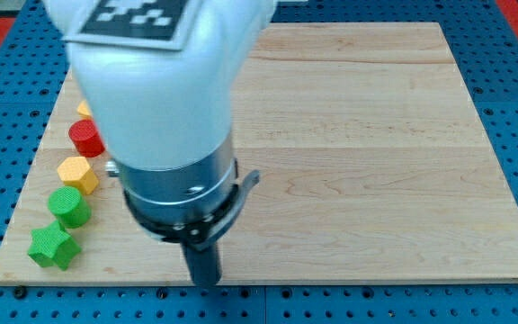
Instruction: Nudge the green star up a bit
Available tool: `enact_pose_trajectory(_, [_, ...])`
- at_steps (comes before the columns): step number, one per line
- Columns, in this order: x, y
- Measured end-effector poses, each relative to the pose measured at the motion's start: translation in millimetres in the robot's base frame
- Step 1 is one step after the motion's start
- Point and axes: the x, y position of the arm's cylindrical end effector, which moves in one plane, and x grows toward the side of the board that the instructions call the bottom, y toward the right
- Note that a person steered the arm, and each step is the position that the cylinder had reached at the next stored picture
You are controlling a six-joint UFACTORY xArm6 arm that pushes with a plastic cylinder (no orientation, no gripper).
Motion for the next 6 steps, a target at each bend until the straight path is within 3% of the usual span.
enact_pose_trajectory(2, [0, -186])
enact_pose_trajectory(3, [-1, -215])
enact_pose_trajectory(6, [-14, -202])
